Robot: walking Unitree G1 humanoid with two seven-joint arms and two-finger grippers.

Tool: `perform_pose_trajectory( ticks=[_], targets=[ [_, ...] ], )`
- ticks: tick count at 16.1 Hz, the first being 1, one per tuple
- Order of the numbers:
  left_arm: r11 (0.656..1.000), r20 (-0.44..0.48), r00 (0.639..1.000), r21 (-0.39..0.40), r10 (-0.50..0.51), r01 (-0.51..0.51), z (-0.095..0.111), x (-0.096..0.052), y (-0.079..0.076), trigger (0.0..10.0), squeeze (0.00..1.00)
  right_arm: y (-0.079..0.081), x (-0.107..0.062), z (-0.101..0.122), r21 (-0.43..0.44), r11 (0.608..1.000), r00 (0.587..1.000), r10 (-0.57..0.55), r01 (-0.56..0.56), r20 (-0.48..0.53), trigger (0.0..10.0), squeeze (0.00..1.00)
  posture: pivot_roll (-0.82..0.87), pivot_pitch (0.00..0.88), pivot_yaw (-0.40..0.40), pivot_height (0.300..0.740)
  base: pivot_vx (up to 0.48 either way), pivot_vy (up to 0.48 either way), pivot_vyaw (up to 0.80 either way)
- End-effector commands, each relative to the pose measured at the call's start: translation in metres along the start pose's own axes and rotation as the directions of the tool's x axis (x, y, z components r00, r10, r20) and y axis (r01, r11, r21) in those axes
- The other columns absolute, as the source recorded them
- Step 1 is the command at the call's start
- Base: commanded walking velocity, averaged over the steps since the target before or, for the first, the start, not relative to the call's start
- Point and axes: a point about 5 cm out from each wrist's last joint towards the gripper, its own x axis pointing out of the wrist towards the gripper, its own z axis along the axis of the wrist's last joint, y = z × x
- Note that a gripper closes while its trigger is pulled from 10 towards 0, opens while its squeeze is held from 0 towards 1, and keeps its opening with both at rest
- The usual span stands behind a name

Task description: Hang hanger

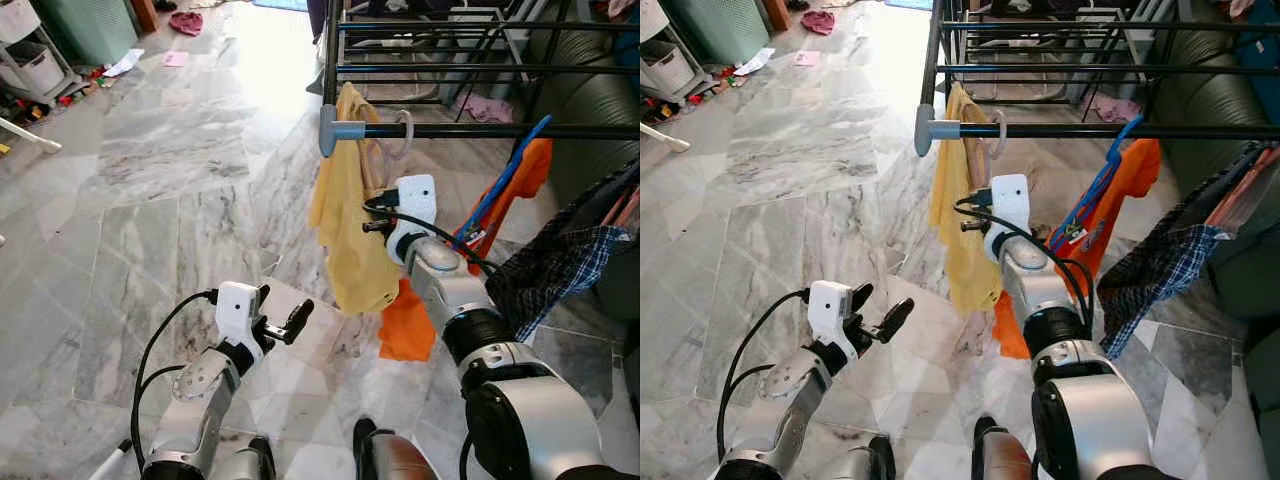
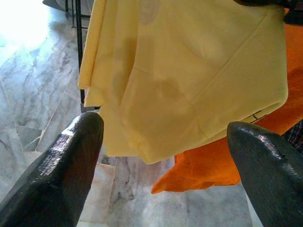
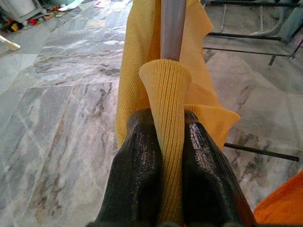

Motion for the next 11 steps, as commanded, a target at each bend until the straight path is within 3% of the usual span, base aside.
perform_pose_trajectory(
  ticks=[1, 5, 11],
  targets=[
    [1.000, -0.040, 0.999, -0.003, 0.011, -0.011, -0.008, -0.003, 0.001, 10.0, 0.00, 0.010, 0.002, -0.005, -0.053, 0.999, 0.999, 0.002, -0.004, -0.032, 10.0, 0.00, -0.09, 0.265, 0.034, 0.740, 0.000, 0.000, 0.00],
    [1.000, -0.049, 0.999, -0.004, 0.010, -0.011, -0.010, -0.003, 0.001, 10.0, 0.00, 0.012, 0.006, 0.007, -0.113, 0.993, 0.999, -0.044, 0.045, 0.005, 10.0, 0.00, -0.08, 0.264, 0.033, 0.740, 0.000, 0.000, 0.00],
    [1.000, -0.066, 0.998, -0.007, 0.009, -0.010, -0.015, -0.003, 0.001, 10.0, 0.00, 0.007, 0.003, -0.015, -0.114, 0.988, 0.987, -0.118, 0.105, -0.113, 10.0, 0.00, -0.08, 0.260, 0.034, 0.740, 0.000, 0.000, 0.00]
  ],
)
